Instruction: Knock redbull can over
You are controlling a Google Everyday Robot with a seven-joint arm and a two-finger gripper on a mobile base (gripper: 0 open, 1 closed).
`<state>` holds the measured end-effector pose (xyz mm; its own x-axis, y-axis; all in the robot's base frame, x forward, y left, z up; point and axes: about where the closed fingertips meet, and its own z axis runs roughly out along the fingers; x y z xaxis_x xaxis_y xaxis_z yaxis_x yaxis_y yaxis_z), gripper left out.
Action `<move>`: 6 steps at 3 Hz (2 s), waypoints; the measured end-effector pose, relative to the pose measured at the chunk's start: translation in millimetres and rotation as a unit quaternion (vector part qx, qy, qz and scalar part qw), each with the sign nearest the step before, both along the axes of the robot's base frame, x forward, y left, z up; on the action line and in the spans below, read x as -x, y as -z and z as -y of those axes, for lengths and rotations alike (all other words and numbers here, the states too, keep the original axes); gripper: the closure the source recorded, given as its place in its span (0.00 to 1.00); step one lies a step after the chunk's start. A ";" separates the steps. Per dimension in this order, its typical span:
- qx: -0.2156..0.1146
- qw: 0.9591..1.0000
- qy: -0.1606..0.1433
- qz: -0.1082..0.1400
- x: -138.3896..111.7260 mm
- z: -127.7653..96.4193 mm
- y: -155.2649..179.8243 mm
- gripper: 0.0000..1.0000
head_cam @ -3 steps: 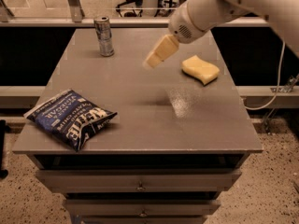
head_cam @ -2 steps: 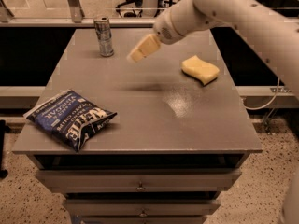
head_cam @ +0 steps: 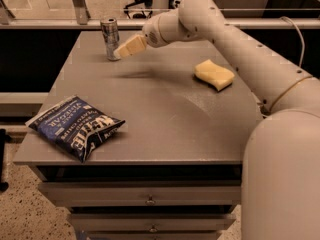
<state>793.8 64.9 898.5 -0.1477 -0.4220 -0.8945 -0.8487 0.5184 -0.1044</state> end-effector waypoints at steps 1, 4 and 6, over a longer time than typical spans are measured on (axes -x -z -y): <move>-0.033 0.999 -0.004 0.007 -28.0 -26.5 3.4 0.00; -0.069 0.996 -0.036 -0.053 -43.8 -84.4 11.5 0.36; -0.053 0.998 -0.020 -0.038 -33.9 -32.0 -9.6 0.82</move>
Offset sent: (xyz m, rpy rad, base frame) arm 0.0594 0.0915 0.0008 0.1517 0.0606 0.0714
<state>827.7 97.0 908.2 -0.2021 -0.3327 -0.9211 -0.8725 0.4884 0.0150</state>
